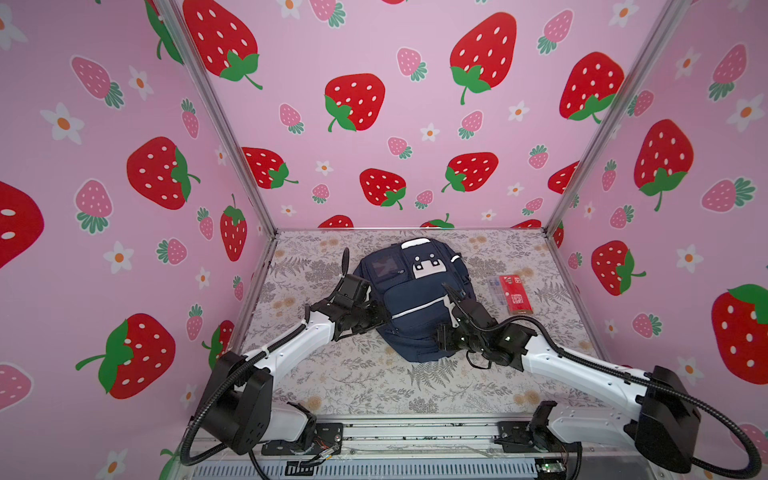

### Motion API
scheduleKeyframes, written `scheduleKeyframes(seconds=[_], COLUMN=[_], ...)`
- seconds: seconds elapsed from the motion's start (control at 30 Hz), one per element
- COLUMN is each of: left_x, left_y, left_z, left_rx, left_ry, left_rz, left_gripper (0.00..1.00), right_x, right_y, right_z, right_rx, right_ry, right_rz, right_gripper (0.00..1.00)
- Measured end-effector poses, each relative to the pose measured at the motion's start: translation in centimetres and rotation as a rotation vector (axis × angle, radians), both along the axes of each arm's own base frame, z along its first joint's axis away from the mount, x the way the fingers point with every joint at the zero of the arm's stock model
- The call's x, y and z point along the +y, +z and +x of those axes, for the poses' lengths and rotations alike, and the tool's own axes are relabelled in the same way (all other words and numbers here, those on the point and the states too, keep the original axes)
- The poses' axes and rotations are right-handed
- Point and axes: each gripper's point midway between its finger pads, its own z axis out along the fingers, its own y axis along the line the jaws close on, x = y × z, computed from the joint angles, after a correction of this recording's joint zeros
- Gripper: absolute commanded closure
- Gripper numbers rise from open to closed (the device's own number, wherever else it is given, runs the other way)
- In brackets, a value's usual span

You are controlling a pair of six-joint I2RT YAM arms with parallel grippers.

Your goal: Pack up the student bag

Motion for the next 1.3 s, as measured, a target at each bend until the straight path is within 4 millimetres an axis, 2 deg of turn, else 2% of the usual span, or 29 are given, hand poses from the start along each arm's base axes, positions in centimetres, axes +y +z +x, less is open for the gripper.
scheduleKeyframes(seconds=[0.17, 0.33, 0.47, 0.67, 0.8, 0.83, 1.1, 1.3], left_x=[-0.4, -1.4, -2.2, -2.4, -3.1, -3.4, -5.6, -6.7], left_y=[-1.7, -1.6, -1.7, -2.7, -2.3, -2.1, 0.0, 2.2], left_z=[0.4, 1.8, 2.5, 2.9, 3.3, 3.6, 5.7, 6.5], left_rx=[0.067, 0.053, 0.035, 0.054, 0.053, 0.056, 0.039, -0.002], left_ry=[0.048, 0.095, 0.114, 0.145, 0.136, 0.128, 0.1, 0.114], left_rz=[-0.015, -0.072, -0.089, -0.09, -0.129, -0.143, -0.296, -0.415], left_gripper=[0.46, 0.46, 0.53, 0.76, 0.93, 1.0, 1.0, 1.0], right_x=[0.9, 1.4, 1.6, 1.8, 2.1, 2.2, 3.0, 5.3], right_y=[0.3, 0.6, -0.2, -2.1, -2.2, -2.1, -0.8, 0.9], right_z=[0.5, 0.3, -0.2, -0.6, -0.3, -0.2, 0.9, 1.6], right_rx=[-0.029, -0.051, -0.038, 0.0, 0.006, 0.003, -0.005, -0.008], right_ry=[0.043, 0.102, 0.155, 0.202, 0.196, 0.191, 0.076, -0.013], right_rz=[-0.013, -0.022, -0.048, -0.101, -0.11, -0.107, -0.034, 0.029], right_gripper=[0.52, 0.54, 0.57, 0.65, 0.67, 0.67, 0.65, 0.57])
